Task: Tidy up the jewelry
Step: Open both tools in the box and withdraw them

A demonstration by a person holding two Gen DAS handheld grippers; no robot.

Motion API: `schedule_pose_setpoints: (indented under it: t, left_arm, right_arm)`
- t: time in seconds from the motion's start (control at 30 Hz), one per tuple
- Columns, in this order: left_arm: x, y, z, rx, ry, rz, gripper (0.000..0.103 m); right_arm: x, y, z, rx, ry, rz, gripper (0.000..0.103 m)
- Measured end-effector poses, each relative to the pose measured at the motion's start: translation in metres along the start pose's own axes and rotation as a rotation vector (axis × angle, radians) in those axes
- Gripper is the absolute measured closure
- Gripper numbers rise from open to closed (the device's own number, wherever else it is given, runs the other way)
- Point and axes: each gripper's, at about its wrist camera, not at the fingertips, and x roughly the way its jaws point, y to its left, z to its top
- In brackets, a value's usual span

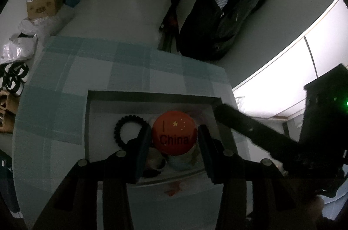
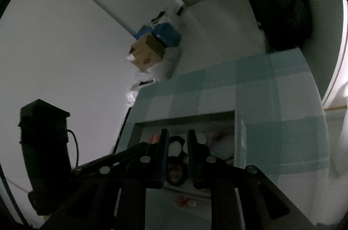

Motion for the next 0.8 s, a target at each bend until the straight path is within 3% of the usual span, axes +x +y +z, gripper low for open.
schedule_pose_setpoints:
  t: [0.07,0.1,0.23,0.33,0.5,0.8]
  left_arm:
    - [0.001,-0.002,-0.001,0.008,-0.001,0.010,0.044]
    - [0.000,-0.002,-0.002,0.012,-0.001,0.017,0.043]
    - [-0.004,-0.008,-0.006,0.045,-0.007,0.040,0.043]
    - [-0.010,-0.014,-0.012,0.082,-0.025,0.066,0.043]
    - [-0.017,-0.020,-0.022,0.122,-0.043,0.104,0.043]
    - [-0.031,-0.020,-0.038,0.132,-0.089,0.158,0.043]
  right_arm:
    - [-0.005,0.003,0.000,-0.017,-0.022,-0.002,0.078]
    - [-0.007,0.003,0.000,-0.020,-0.029,-0.002,0.073]
    - [-0.013,0.001,-0.001,-0.012,-0.049,-0.007,0.069]
    - [-0.017,0.003,-0.003,-0.017,-0.058,-0.010,0.060]
    - [-0.027,0.010,-0.008,-0.046,-0.096,-0.021,0.039]
    - [-0.040,0.016,-0.020,-0.086,-0.139,-0.073,0.027]
